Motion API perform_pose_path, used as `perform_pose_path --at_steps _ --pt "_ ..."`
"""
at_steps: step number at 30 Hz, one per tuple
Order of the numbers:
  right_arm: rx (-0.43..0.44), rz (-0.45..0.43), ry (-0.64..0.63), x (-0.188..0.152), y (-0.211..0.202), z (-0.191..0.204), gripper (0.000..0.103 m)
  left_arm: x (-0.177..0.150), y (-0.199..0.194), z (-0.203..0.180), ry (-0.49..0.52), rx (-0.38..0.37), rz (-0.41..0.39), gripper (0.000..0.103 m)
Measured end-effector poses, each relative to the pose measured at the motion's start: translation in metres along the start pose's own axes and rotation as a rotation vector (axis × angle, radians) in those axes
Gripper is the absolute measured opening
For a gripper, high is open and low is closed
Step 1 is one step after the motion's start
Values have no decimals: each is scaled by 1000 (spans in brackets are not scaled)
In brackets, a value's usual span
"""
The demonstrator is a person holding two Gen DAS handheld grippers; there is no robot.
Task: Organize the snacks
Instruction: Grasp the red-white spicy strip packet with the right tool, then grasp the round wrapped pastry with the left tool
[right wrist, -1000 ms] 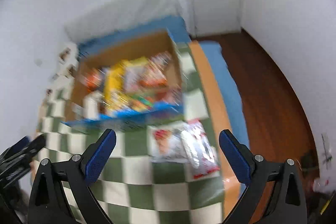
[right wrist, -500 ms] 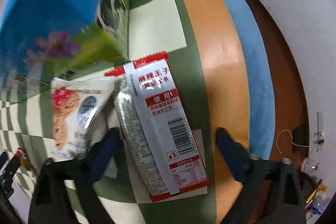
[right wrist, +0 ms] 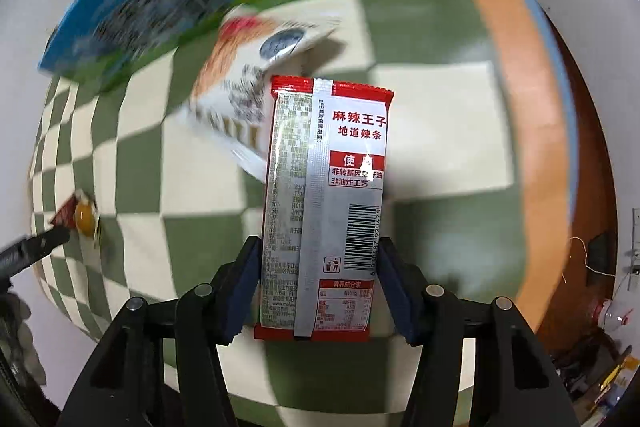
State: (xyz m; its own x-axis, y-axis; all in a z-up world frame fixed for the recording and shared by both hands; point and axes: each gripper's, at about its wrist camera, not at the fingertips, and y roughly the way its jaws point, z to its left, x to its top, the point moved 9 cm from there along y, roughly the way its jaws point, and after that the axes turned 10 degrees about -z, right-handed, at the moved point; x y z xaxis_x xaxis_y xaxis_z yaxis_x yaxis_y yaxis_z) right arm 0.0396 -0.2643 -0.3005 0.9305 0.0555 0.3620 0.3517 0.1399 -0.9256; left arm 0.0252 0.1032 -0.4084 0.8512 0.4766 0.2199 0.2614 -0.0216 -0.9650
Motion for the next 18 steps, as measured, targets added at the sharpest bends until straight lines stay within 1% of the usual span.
perform_pose_path --at_steps 2,3,4,5,7,8,9,10,11,12,14,15,17,18 --pt "-2 -2 -13 -10 2 10 60 1 10 1 -29 -27 15 95" --pt "-4 -3 -17 -10 1 18 60 3 16 0 -41 -47 25 95" --pt "-5 -4 -18 -9 3 22 60 4 23 -1 -52 -50 34 95" --pt "-4 -4 -15 -11 5 23 61 6 27 -1 -57 -51 39 95" --pt "-2 -3 2 -8 11 23 62 10 38 -4 -85 -82 49 95" --pt "1 0 13 -9 11 22 62 12 42 -3 -97 -81 52 93" --pt "2 3 23 -9 12 21 62 13 47 -4 -106 -87 52 82" --pt "4 5 35 -9 12 20 62 14 49 -5 -111 -95 53 64" --pt "4 6 42 -9 13 18 62 13 52 -6 -108 -93 56 60" --pt "2 8 48 -2 17 16 62 13 52 -7 -99 -87 55 59" --pt "-2 13 60 0 21 16 62 12 51 -9 -77 -79 43 58" --pt "-7 11 60 0 23 16 62 9 49 -13 -66 -88 49 58" --pt "-23 4 44 2 25 18 58 0 45 -20 -48 -100 62 58" --pt "-24 1 34 2 22 17 57 -8 42 -27 -22 -114 75 58"
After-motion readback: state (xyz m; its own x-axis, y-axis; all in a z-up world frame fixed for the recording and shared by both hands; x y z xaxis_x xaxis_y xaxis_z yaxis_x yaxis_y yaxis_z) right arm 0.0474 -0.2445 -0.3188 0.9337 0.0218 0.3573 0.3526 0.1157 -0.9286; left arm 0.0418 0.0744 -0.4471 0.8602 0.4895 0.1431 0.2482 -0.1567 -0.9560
